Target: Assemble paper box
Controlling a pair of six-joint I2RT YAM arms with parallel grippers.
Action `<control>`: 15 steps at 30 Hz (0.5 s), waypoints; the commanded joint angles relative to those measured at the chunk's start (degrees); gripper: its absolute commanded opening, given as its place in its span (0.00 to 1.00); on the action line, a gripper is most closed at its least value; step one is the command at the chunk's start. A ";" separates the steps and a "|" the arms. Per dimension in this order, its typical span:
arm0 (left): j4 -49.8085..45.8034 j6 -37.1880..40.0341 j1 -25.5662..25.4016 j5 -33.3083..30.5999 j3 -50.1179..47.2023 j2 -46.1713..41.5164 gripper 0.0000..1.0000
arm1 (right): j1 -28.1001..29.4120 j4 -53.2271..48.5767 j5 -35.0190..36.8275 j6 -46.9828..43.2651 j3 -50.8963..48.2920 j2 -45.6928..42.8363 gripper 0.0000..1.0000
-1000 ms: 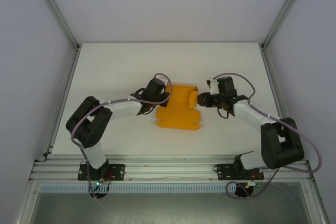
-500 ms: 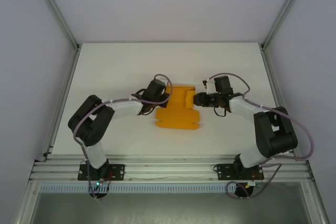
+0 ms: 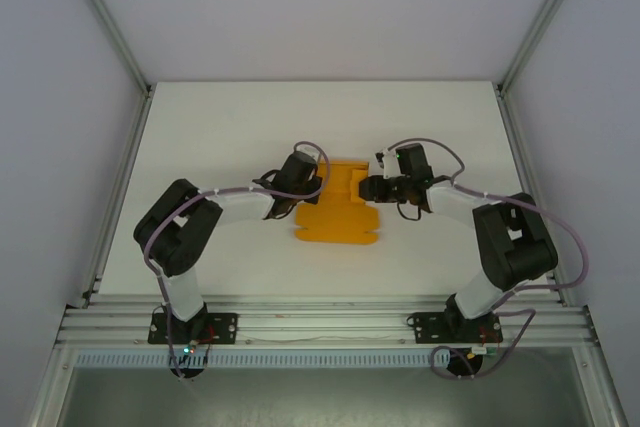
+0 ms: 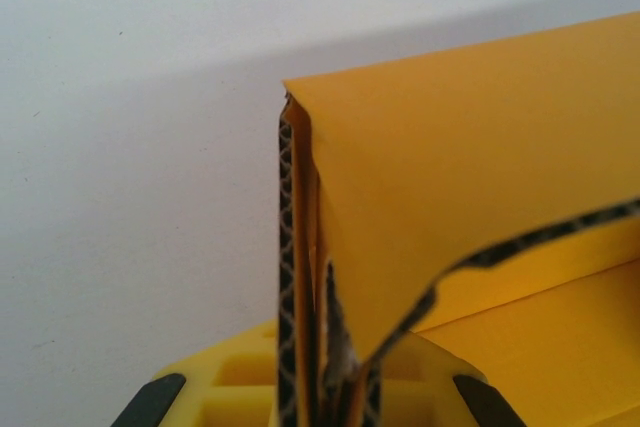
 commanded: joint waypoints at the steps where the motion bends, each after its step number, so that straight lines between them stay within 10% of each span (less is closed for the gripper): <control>1: -1.92 0.66 -0.98 -0.77 -1.51 -0.60 0.00 | 0.43 -0.37 6.36 1.86 2.71 1.01 0.35; 15: -2.71 1.78 -2.03 -2.36 -0.93 -1.50 0.00 | 3.53 -4.83 23.35 8.22 7.35 9.30 0.21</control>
